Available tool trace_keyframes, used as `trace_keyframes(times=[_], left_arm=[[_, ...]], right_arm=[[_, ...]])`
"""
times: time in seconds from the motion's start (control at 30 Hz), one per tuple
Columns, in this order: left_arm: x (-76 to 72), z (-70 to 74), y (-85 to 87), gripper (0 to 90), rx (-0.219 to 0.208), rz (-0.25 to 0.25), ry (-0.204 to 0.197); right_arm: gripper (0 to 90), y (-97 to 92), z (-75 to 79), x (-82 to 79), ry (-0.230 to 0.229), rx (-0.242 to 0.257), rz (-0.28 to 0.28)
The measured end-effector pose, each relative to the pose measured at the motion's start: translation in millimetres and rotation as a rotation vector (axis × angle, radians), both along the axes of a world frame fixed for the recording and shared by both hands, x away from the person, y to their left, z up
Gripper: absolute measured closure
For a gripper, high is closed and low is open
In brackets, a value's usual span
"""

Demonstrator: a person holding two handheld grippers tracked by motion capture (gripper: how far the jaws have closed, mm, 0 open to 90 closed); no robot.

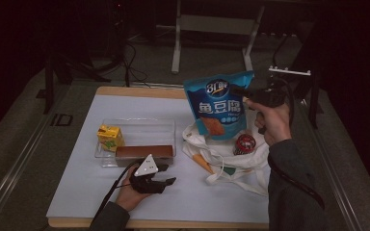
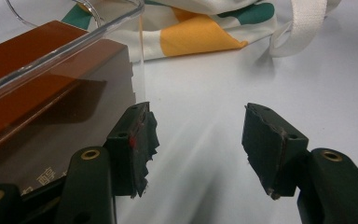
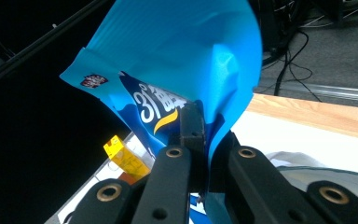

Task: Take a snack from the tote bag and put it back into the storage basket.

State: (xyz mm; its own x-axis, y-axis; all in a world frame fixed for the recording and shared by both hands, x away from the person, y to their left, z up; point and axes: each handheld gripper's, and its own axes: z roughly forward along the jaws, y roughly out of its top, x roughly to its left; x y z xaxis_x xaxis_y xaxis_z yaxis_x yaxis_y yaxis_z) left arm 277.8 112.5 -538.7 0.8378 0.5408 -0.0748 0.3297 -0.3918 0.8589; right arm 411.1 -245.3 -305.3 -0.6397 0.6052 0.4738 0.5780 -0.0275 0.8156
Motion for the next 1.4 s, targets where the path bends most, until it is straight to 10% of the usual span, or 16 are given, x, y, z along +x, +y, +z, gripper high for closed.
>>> trace_keyframes(times=[1.4], left_arm=[[0.0,0.0,0.6,42.5,-0.006,-0.001,0.002]], right_arm=[[89.5,74.8,4.1,6.1,0.036,0.105,0.091]])
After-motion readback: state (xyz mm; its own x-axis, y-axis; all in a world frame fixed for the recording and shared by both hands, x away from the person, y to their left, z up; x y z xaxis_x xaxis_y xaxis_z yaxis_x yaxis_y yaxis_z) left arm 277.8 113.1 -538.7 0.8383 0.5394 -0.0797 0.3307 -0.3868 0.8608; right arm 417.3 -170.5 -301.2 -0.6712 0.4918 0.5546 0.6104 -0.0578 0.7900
